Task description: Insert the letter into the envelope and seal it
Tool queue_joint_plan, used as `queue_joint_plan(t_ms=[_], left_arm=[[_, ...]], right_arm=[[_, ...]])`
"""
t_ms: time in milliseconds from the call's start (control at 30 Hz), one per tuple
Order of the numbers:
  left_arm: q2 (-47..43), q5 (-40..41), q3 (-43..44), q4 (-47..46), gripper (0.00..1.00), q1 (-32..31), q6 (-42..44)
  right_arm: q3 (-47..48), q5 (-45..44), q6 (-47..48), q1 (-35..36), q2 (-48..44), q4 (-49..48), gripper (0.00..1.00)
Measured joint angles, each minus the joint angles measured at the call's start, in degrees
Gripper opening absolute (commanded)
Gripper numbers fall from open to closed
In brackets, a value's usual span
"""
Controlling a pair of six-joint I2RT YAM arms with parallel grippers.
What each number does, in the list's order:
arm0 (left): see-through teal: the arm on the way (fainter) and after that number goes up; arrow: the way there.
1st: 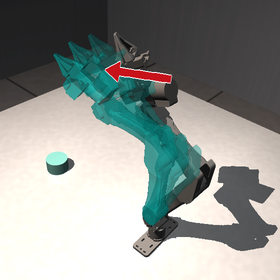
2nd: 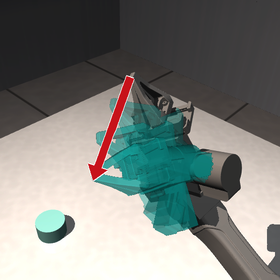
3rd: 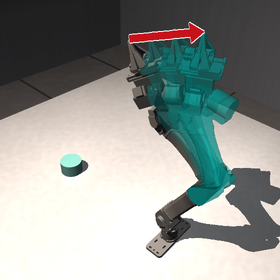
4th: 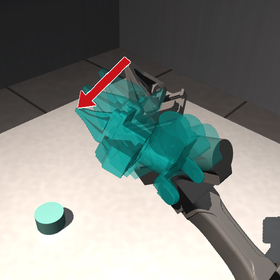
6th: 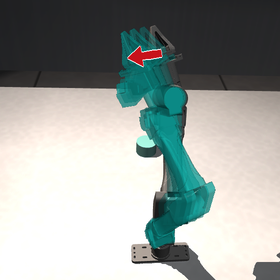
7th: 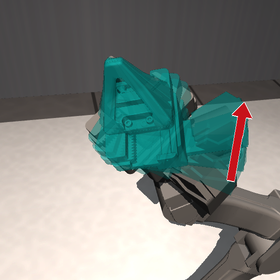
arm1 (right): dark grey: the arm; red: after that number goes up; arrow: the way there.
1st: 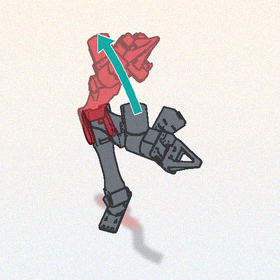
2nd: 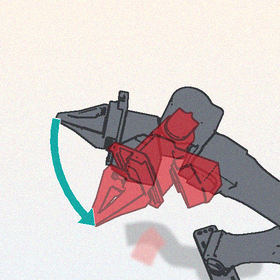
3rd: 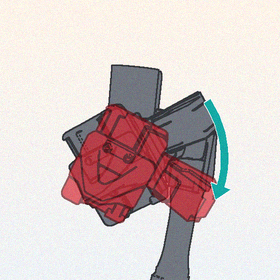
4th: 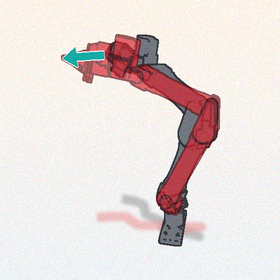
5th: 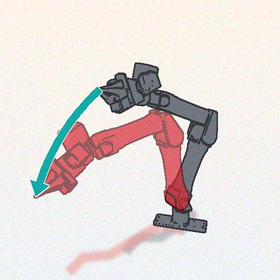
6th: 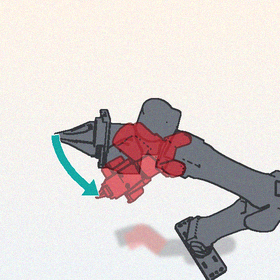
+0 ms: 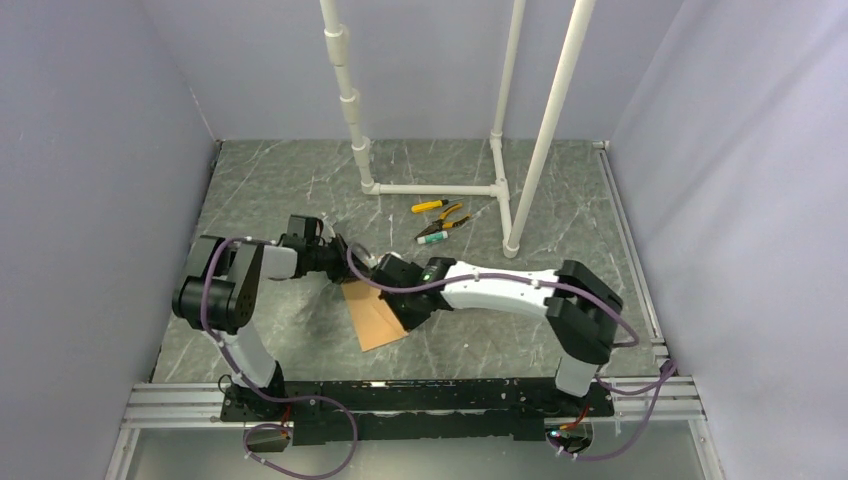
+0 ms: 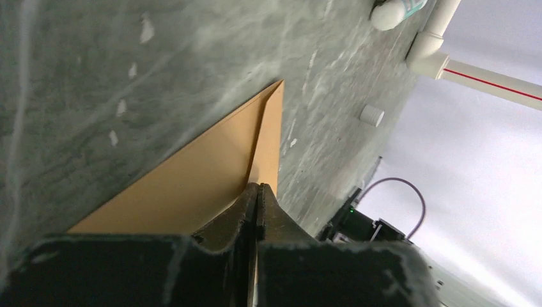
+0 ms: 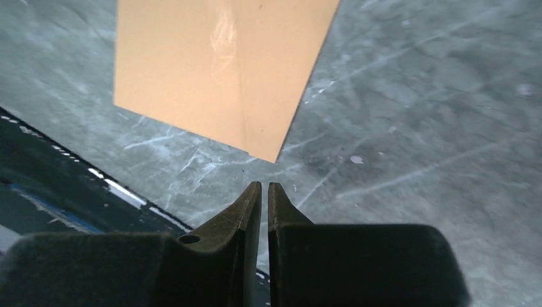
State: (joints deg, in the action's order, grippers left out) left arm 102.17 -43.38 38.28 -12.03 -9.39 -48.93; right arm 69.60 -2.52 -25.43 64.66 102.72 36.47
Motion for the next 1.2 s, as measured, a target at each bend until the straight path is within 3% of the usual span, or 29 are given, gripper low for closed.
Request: queue_joint_plan(t_ms=[167, 433, 567, 633, 867, 1033, 1200], left_arm=[[-7.0, 4.6, 5.6, 9.6, 0.35, -1.4, 2.7], [-24.5, 12.5, 11.7, 19.8, 0.53, -4.2, 5.4], [-35.8, 17.9, 8.5, 25.4, 0.83, -4.3, 7.5], [-42.2, 21.0, 7.6, 29.7, 0.92, -4.6, 9.1], [-54.2, 30.8, 9.5, 41.5, 0.93, -4.7, 14.1], [-53.5, 32.0, 10.4, 43.1, 0.91, -4.7, 15.9], [-49.4, 29.8, 10.3, 41.7, 0.91, -4.7, 16.4]], right_arm=[[0.1, -3.5, -3.0, -2.4, -7.2, 0.5, 0.21], [-1.5, -8.1, -5.9, -11.8, -16.6, -1.6, 0.45], [-3.9, -9.5, -5.6, -16.7, -20.8, -4.0, 0.52], [-5.0, -10.0, -5.2, -18.6, -21.4, -5.3, 0.56], [-7.5, -12.1, -4.8, -22.7, -20.6, -6.8, 0.59], [-7.2, -11.7, -3.0, -25.3, -18.2, -10.4, 0.57], [-4.4, -8.2, 9.6, -27.0, -9.6, -14.7, 0.55]])
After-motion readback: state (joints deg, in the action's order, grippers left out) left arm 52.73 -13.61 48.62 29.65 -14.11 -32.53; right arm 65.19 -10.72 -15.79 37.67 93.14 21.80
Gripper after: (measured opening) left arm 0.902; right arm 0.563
